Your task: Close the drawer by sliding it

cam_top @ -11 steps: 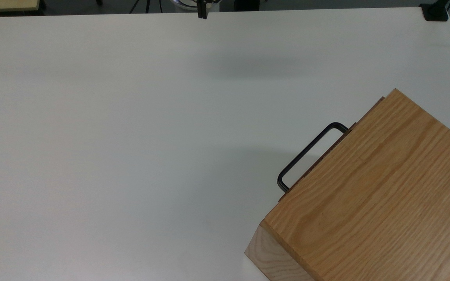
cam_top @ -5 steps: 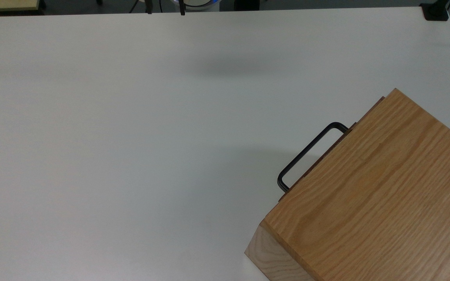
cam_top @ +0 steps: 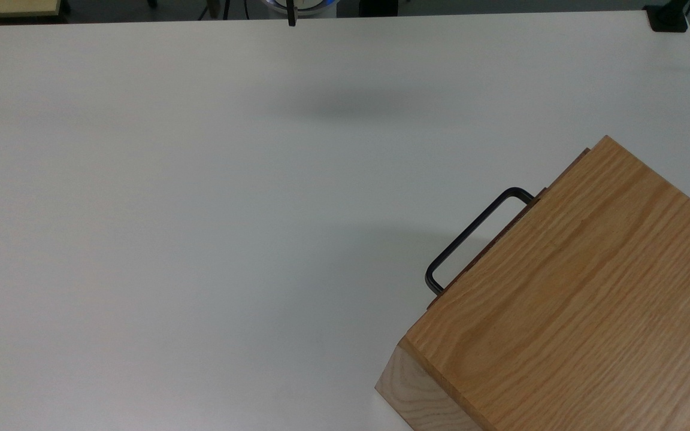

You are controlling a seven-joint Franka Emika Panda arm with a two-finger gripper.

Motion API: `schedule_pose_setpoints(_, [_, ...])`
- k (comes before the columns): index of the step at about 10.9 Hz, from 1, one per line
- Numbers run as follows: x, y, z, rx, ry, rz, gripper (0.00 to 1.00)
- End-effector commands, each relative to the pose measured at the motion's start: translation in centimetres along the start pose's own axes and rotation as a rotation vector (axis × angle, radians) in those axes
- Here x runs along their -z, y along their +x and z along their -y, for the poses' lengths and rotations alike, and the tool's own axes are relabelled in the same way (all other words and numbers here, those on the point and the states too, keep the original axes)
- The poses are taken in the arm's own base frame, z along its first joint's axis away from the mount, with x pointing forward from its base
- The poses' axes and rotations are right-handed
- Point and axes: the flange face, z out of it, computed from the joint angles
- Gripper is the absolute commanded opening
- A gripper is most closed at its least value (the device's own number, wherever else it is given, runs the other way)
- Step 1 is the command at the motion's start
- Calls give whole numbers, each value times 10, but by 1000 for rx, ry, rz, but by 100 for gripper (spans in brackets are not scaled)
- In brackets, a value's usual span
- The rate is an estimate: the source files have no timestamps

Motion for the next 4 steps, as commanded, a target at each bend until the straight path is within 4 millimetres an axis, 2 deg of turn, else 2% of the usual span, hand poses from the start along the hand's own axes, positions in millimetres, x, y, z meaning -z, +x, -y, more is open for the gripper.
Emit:
schedule_pose_setpoints(1, [-1,-3,7,-25,14,-9,100])
schedule_pose_setpoints(4, [-3,-2,8,-18,13,2,100])
